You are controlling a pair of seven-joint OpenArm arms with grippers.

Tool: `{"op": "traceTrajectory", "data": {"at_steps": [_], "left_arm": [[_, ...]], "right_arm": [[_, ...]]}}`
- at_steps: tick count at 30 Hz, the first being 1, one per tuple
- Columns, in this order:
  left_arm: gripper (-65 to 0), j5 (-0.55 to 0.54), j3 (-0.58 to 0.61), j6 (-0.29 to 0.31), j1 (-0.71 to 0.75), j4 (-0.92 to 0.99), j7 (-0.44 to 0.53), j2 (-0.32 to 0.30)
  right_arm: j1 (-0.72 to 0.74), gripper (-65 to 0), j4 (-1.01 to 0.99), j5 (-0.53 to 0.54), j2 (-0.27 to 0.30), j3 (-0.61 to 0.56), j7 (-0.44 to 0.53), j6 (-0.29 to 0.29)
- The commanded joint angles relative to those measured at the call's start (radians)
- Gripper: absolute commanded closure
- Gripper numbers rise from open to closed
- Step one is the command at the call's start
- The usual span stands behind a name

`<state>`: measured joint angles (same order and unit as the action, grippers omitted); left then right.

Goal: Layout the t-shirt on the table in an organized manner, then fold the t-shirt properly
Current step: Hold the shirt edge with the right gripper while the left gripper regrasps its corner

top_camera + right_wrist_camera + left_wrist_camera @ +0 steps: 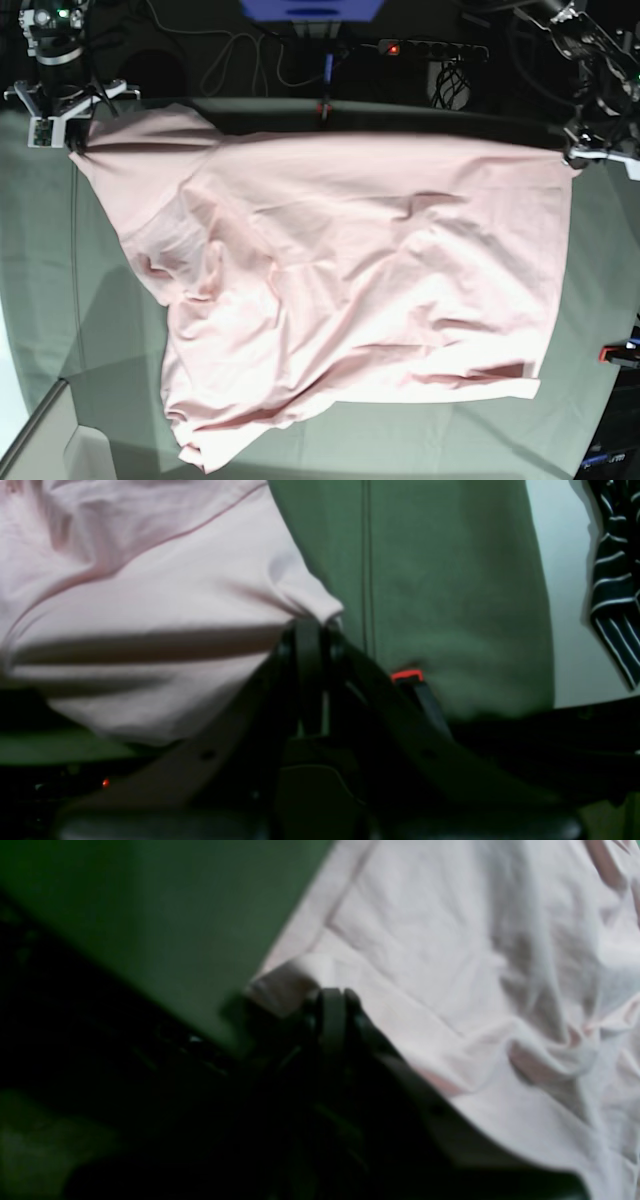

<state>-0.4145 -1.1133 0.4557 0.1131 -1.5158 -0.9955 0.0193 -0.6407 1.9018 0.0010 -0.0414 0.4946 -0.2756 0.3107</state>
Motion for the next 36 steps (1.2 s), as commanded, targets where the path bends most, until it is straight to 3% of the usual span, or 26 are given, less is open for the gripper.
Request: {"op": "traceTrajectory", "data": {"at_steps": [1, 8, 17, 19, 21, 25, 27, 36], "left_arm": [[-0.3, -0.021, 0.002, 0.005, -0.022, -0.025, 0.011, -0.012], [-0.3, 0.012, 0.002, -0.002, -0.100, 0.010, 0.019, -0.012], [-0.9, 0.170, 0.002, -0.002, -0.224, 0.122, 0.011, -0.012], [-4.9, 0.167, 0.002, -0.001, -0.224, 0.117, 0.011, -0.012], [-13.2, 0.167, 0.002, -0.004, -0.223, 0.116, 0.011, -0.012], [-39.5, 0.165, 0.002, 0.004, -0.221, 0.114, 0.011, -0.012], [-49.4, 0.165, -0.003, 0.004, -0.220, 0.103, 0.011, -0.014], [-51.4, 0.165, 0.000, 0.005, -0.197, 0.060, 0.022, -0.012]], "right_arm": [[-0.006, 0.0, 0.015, 0.006, 0.005, 0.005, 0.026, -0.012], [-0.005, 0.0, 0.015, 0.006, 0.005, 0.005, 0.026, -0.012], [-0.005, 0.0, 0.015, 0.006, 0.005, 0.009, 0.026, -0.012], [-0.005, 0.0, 0.015, 0.006, 0.007, 0.011, 0.026, -0.012], [-0.005, 0.0, 0.015, 0.006, 0.007, 0.009, 0.026, -0.012], [-0.005, 0.0, 0.015, 0.006, 0.007, 0.005, 0.026, -0.012], [-0.003, 0.0, 0.015, 0.006, 0.007, 0.005, 0.026, -0.012], [0.000, 0.0, 0.015, 0.006, 0.005, 0.005, 0.025, -0.012]]}}
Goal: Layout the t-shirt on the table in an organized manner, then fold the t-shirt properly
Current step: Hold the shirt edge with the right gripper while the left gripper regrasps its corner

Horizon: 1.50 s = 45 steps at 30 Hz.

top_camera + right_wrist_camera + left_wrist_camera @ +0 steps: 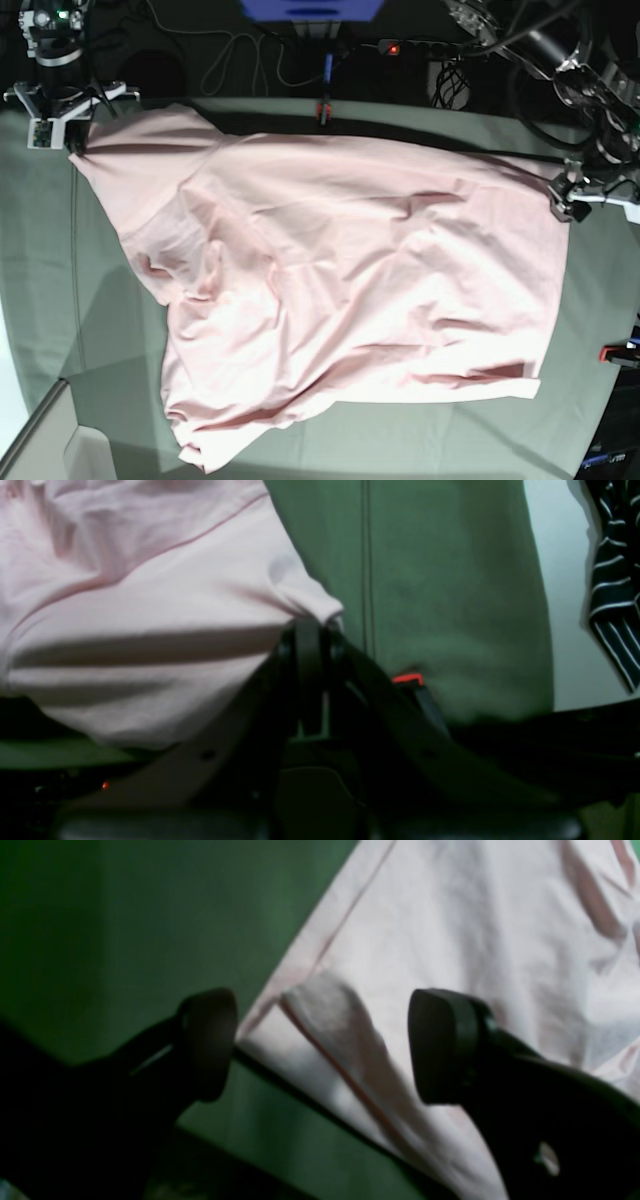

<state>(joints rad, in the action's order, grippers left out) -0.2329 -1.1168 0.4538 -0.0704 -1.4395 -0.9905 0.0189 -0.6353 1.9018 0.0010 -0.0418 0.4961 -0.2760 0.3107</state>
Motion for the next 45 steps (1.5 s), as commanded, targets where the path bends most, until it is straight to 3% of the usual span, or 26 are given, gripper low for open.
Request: {"op": "traceTrajectory", "data": {"at_steps": [1, 9, 23, 28, 37, 45], "left_arm": [[-50.1, -0.016, 0.004, 0.007, -0.013, -0.016, 0.017, -0.009], [-33.7, -0.076, 0.004, 0.009, -0.007, -0.016, 0.017, 0.017], [-32.9, -0.089, -0.012, 0.009, -0.001, 0.069, 0.018, 0.016], [-32.8, -0.176, -0.062, 0.009, 0.036, 0.069, 0.018, 0.011], [-32.8, -0.187, -0.062, 0.009, 0.037, 0.069, 0.018, -0.009], [-32.8, -0.188, -0.061, 0.009, 0.071, 0.064, 0.017, 0.034]], "right_arm": [[-0.005, 0.0, 0.015, 0.006, 0.006, 0.003, 0.025, -0.012], [-0.002, 0.0, 0.015, 0.006, 0.006, 0.003, 0.025, -0.012], [-0.001, 0.0, 0.015, 0.006, 0.007, 0.003, 0.025, -0.012], [-0.001, 0.0, 0.015, 0.006, 0.007, 0.003, 0.025, -0.012], [0.001, 0.0, 0.015, 0.006, 0.007, 0.003, 0.025, -0.012], [-0.001, 0.0, 0.015, 0.006, 0.007, 0.003, 0.025, -0.012]]}}
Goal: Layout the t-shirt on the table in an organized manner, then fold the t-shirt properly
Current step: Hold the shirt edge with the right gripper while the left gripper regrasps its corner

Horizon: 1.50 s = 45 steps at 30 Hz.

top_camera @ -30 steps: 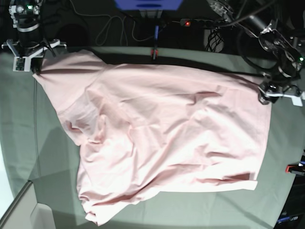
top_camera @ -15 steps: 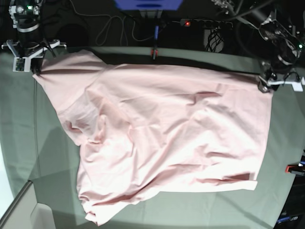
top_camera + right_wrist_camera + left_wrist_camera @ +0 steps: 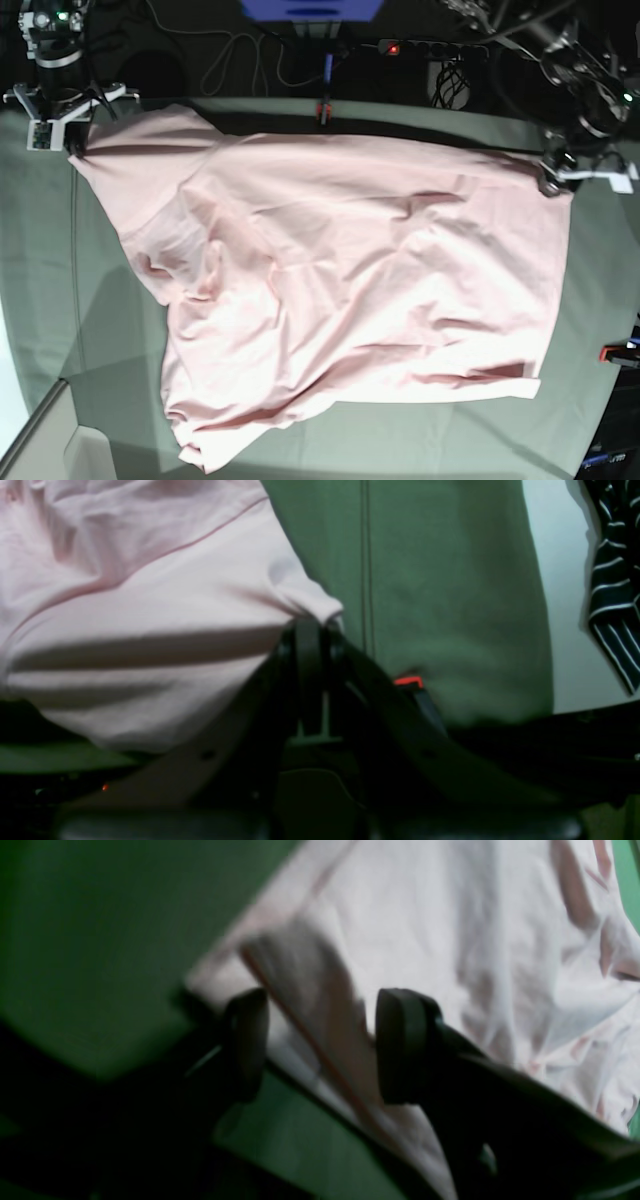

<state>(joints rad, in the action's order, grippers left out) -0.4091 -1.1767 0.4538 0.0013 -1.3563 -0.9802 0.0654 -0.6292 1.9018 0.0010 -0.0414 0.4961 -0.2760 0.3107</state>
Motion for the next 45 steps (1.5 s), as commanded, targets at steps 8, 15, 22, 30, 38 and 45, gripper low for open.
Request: {"op": "traceTrajectory", "data": {"at_steps": [8, 15, 22, 30, 38, 45], "left_arm": [[-32.8, -0.012, -0.006, 0.009, 0.022, -0.074, 0.007, -0.014], [-32.8, -0.011, -0.006, 0.115, 0.050, -0.143, -0.003, -0.008], [-32.8, -0.012, -0.007, 0.133, 0.096, -0.314, -0.001, 0.018], [-27.2, -0.001, -0.035, 0.124, 0.119, -0.251, 0.050, -0.005], [-27.2, 0.000, -0.035, 0.122, 0.055, -0.055, 0.068, -0.059], [-27.2, 0.000, -0.027, 0.122, 0.032, -0.028, 0.068, -0.059]], "right_arm": [[-0.011, 0.0, 0.015, 0.006, 0.007, 0.003, 0.025, -0.012], [-0.013, 0.0, 0.015, 0.006, 0.007, 0.003, 0.025, -0.012], [-0.013, 0.0, 0.015, 0.006, 0.005, 0.003, 0.025, -0.012], [-0.013, 0.0, 0.015, 0.006, 0.005, 0.003, 0.025, -0.012], [-0.011, 0.0, 0.015, 0.006, 0.005, 0.003, 0.025, -0.012], [-0.011, 0.0, 0.015, 0.006, 0.005, 0.003, 0.025, -0.012]]}}
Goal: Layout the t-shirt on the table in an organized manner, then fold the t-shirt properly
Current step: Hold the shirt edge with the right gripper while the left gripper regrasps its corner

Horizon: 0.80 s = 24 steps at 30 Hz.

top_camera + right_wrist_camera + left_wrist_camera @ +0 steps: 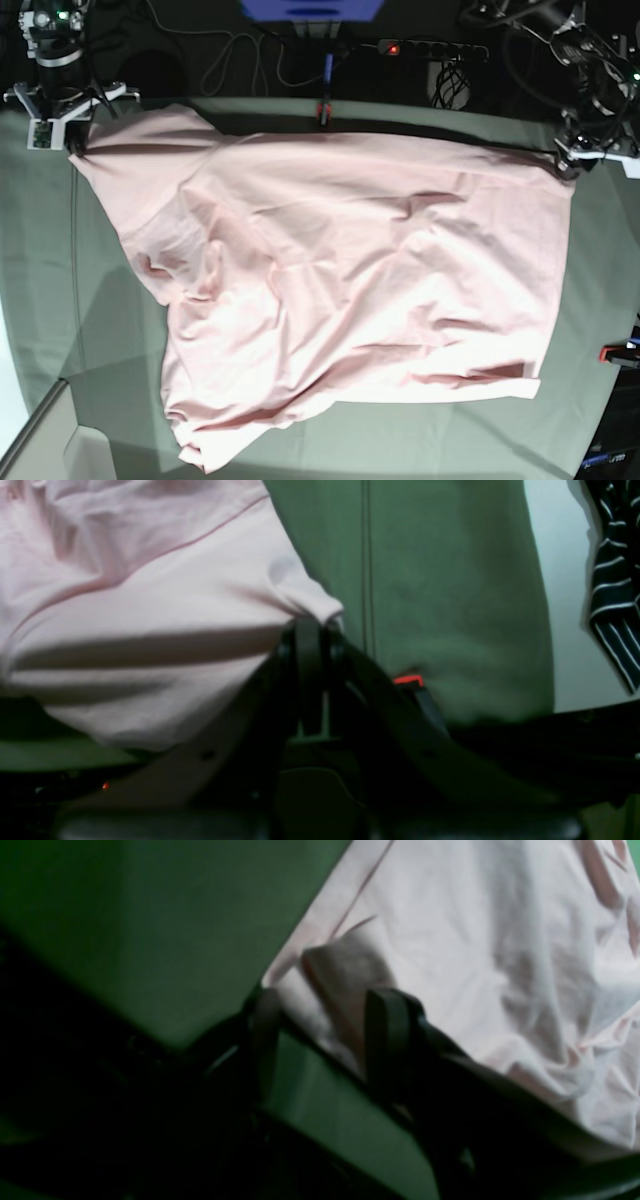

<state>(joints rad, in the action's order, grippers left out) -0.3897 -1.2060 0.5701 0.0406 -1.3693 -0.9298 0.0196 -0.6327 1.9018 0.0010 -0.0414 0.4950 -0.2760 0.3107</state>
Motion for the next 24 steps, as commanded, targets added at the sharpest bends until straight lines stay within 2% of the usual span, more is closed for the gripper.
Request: {"op": "traceTrajectory", "data": {"at_steps": [1, 5, 12, 24], "left_arm": [[-27.2, -0.018, 0.019, 0.006, -0.012, -0.015, 0.018, -0.013], [-27.2, -0.016, 0.044, 0.006, -0.017, -0.014, 0.019, -0.010], [-27.2, 0.056, 0.042, 0.006, -0.054, -0.012, 0.019, -0.002], [-27.0, 0.059, 0.042, 0.006, -0.074, 0.023, 0.019, 0.010]], "right_arm": [[-0.008, 0.0, 0.015, 0.006, 0.005, 0.004, 0.025, -0.012], [-0.008, 0.0, 0.015, 0.006, 0.005, 0.004, 0.025, -0.012], [-0.008, 0.0, 0.015, 0.006, 0.007, 0.004, 0.025, -0.012], [-0.006, 0.0, 0.015, 0.006, 0.007, 0.008, 0.025, -0.012]]}}
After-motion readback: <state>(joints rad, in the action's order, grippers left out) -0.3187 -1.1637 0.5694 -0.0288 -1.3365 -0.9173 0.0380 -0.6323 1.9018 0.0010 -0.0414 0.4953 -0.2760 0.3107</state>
